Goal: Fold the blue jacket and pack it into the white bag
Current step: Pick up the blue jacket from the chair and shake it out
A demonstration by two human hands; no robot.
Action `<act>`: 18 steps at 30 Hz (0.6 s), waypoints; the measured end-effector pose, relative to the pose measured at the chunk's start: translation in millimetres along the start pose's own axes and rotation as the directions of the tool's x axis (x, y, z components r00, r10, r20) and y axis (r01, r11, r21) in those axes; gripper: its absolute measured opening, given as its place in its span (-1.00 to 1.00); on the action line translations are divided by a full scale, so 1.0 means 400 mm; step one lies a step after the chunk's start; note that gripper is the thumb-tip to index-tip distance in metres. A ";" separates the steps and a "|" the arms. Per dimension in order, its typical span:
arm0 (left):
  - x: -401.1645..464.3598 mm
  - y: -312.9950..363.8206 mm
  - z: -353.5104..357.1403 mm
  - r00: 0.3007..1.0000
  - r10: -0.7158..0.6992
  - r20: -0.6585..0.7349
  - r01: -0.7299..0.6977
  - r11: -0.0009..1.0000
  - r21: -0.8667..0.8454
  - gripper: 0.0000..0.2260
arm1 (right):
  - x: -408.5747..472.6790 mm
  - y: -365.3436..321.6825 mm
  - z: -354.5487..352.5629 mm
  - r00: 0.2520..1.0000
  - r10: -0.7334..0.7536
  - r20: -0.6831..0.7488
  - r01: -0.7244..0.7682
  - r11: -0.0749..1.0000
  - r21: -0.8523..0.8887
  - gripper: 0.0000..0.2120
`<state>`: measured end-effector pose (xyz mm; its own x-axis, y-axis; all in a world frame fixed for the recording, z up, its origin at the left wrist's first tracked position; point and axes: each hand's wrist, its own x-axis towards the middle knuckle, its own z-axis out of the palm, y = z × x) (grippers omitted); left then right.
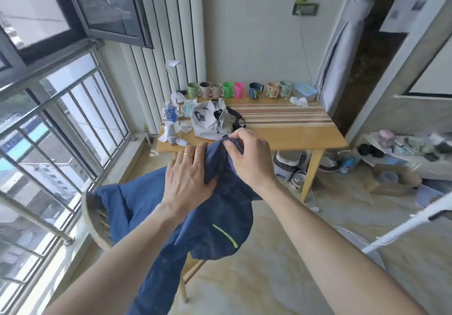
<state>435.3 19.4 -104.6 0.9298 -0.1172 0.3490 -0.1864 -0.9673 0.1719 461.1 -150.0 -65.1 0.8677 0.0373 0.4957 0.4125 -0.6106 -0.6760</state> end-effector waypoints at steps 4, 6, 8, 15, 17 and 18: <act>0.027 0.153 -0.041 0.998 -0.053 0.017 0.052 0.996 0.069 -0.36 | 0.009 0.056 -0.227 0.992 -0.038 -0.124 0.025 0.994 -0.106 -0.80; 0.034 0.209 -0.060 0.999 -0.053 0.000 0.052 0.994 0.091 -0.48 | 0.014 0.098 -0.331 0.982 -0.029 -0.187 0.002 0.990 -0.141 -0.76; 0.040 0.263 -0.084 0.998 -0.047 -0.033 0.050 0.995 0.089 -0.58 | 0.019 0.141 -0.426 0.973 -0.026 -0.231 -0.021 0.979 -0.201 -0.74; 0.144 0.402 -0.155 0.987 -0.129 0.094 0.157 0.896 -0.416 -0.82 | 0.011 0.235 -0.663 0.952 0.116 -0.284 -0.242 0.852 -0.464 -0.76; 0.175 0.469 -0.181 0.968 -0.168 0.189 0.251 0.736 -0.629 -0.74 | -0.020 0.200 -0.671 0.985 0.058 -0.161 -0.128 0.873 -0.472 -0.63; 0.190 0.508 -0.196 0.955 -0.176 0.238 0.295 0.614 -0.732 -0.72 | -0.039 0.175 -0.665 0.999 0.014 -0.045 -0.031 0.903 -0.429 -0.51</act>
<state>443.3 -168.2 29.0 0.9964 0.0047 0.0844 -0.0726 -0.4642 0.8828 402.6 -403.9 24.9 0.8600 -0.0063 0.5103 0.2259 -0.8920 -0.3916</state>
